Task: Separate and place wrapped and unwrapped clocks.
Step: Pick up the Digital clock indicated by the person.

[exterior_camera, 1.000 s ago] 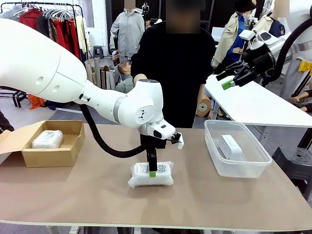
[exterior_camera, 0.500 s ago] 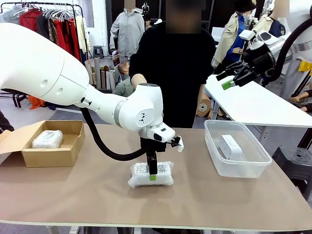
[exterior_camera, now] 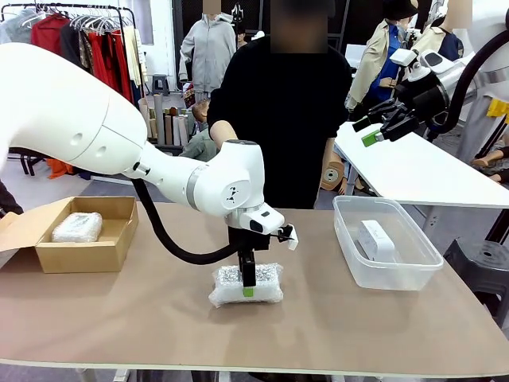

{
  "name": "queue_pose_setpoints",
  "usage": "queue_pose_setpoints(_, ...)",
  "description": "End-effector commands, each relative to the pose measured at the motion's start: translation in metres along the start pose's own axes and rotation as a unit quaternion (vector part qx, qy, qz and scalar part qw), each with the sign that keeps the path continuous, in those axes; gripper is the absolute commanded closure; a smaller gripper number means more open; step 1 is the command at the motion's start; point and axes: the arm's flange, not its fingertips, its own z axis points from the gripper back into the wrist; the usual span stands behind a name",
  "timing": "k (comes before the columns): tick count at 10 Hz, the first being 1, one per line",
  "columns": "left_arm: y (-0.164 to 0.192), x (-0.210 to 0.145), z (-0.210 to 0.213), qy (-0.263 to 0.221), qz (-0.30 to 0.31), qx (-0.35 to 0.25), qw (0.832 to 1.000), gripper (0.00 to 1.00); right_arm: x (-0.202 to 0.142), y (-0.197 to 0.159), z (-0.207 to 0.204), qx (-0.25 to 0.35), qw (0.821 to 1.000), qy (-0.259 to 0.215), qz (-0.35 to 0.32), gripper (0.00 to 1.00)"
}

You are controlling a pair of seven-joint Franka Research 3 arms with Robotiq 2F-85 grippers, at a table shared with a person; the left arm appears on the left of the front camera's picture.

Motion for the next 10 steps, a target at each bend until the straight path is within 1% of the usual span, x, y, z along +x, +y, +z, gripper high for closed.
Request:
queue_pose_setpoints(1,-0.002,-0.003,-0.001,0.003,-0.005,-0.018,1.000,0.00,0.001,0.002,0.000,-0.002,1.000,-0.001,0.008,0.00)
queue_pose_setpoints(6,-0.004,-0.004,0.001,0.010,-0.013,-0.016,1.000,0.98,0.001,0.002,0.000,-0.002,1.000,-0.001,0.008,0.00)
queue_pose_setpoints(8,-0.008,-0.004,0.009,0.010,-0.019,-0.015,1.000,1.00,0.001,0.002,0.000,-0.002,1.000,-0.001,0.008,0.00)
queue_pose_setpoints(10,-0.014,-0.002,0.029,0.007,-0.029,-0.008,1.000,1.00,0.001,0.002,0.000,-0.002,1.000,-0.001,0.008,0.00)
